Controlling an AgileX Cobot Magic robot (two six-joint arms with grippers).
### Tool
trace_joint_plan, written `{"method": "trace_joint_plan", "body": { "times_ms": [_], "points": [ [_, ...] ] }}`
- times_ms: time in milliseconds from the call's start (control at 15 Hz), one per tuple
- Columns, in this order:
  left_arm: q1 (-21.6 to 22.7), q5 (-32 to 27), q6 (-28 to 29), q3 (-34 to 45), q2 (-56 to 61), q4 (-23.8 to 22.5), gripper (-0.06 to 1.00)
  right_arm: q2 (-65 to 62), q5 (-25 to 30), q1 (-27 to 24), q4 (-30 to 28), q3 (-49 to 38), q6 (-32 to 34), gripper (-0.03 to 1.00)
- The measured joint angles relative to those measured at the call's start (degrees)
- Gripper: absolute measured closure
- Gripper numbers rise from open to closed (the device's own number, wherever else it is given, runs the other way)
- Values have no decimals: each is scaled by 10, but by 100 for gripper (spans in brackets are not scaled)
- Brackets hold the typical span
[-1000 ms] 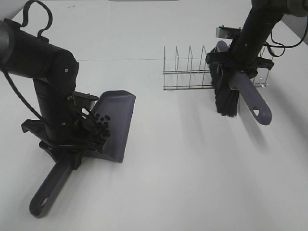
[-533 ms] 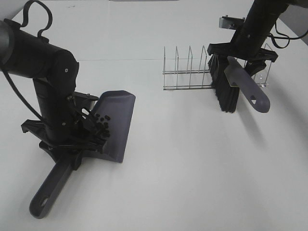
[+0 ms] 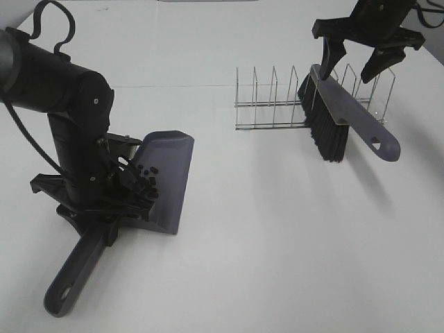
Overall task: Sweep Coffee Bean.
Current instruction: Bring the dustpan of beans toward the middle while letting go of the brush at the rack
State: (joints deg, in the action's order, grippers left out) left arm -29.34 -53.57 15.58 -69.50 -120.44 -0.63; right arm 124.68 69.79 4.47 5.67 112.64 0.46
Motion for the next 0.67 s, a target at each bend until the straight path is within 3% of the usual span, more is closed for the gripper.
{"method": "trace_joint_plan", "body": {
  "times_ms": [667],
  "points": [
    [0,-2,5,-144,-62,3,61,-368,2,0,21,-376,0,32]
  ]
}}
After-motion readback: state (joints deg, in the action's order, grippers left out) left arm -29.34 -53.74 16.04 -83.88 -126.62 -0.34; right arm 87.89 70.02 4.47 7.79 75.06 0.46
